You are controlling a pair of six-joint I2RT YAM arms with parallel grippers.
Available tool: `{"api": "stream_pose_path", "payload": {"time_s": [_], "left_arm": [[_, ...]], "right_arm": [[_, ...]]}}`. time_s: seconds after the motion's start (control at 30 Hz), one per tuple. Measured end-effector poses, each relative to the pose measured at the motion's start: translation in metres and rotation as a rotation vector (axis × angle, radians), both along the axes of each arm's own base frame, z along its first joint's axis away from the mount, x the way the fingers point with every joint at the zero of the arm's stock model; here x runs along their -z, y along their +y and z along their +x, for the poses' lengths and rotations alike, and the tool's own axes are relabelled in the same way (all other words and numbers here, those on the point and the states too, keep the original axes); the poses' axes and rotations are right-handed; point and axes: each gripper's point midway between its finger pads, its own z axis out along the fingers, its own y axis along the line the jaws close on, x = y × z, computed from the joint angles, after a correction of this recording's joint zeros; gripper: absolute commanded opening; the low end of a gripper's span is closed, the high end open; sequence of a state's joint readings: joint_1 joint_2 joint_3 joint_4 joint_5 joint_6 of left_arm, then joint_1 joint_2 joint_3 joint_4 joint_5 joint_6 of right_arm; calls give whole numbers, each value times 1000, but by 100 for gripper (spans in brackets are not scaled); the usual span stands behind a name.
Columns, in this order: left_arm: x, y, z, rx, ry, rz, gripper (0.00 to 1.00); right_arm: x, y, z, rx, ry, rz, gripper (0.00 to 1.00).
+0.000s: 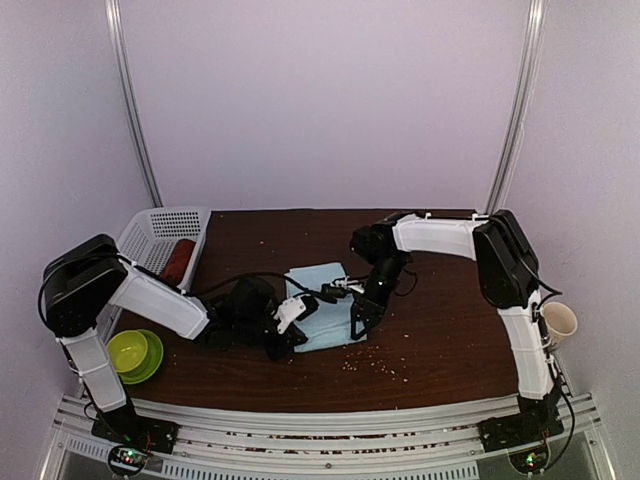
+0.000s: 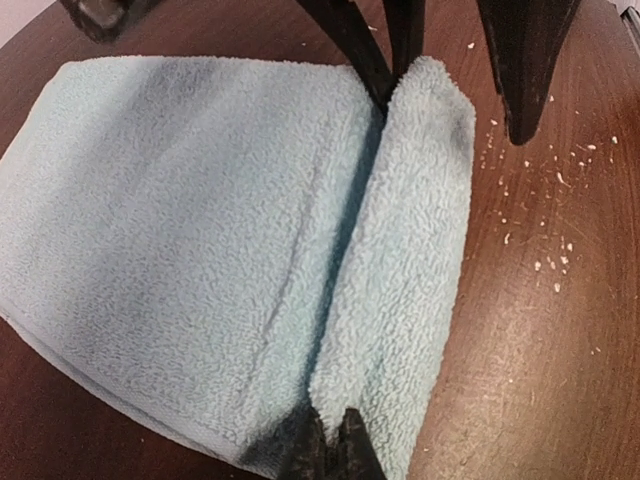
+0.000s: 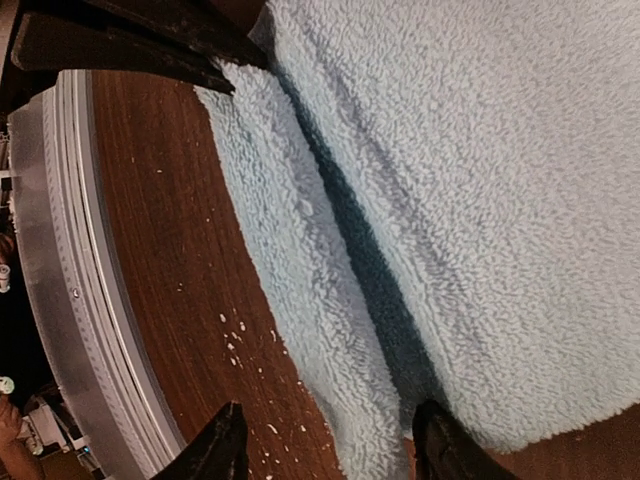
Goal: Roll the towels
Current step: Roll the towel at the center of the board.
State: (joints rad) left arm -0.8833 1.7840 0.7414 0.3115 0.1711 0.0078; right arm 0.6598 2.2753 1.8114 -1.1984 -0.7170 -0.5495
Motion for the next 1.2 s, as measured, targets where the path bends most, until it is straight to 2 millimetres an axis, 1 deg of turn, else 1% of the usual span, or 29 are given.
{"api": "stream_pose_path", "payload": {"time_s": [0.13,0.23,0.27,0.37,0.4,0.47,0.6,0.73,0.83,0.97,1.1,1.2], "left_arm": [[0,0,2,-8,3,-7,0],[0,-1,3,-13,5,-13,0],[0,-1,4,-14,6,-15,0],[1,0,6,-21,12,-23,0],[1,0,7,-24,15,-27,0],[1,0,8,-28,23,-34,0],[2,0,11,-35,38,-56,0],[2,0,15,-37,63,-88,0],[3,-1,17,-31,81,-113,0],[4,-3,20,-24,96,-144,0],[4,-4,21,-17,112,-169,0],[4,-5,22,-14,119,-181,0]], "right_arm": [[-15,2,12,-5,-95,22,58],[-29,-1,22,-15,-200,48,61],[-33,-4,23,-20,-244,52,61],[-42,-18,26,-38,-393,60,68],[-44,-24,25,-47,-436,58,68],[-44,-35,25,-74,-558,72,70],[-34,-57,15,-164,-754,102,72],[-29,-67,4,-285,-939,165,73],[-27,-64,-7,-401,-1069,218,73],[-20,-49,-22,-535,-1198,262,70],[-22,-30,-22,-604,-1317,264,69],[-15,-20,-18,-632,-1387,234,68]]}}
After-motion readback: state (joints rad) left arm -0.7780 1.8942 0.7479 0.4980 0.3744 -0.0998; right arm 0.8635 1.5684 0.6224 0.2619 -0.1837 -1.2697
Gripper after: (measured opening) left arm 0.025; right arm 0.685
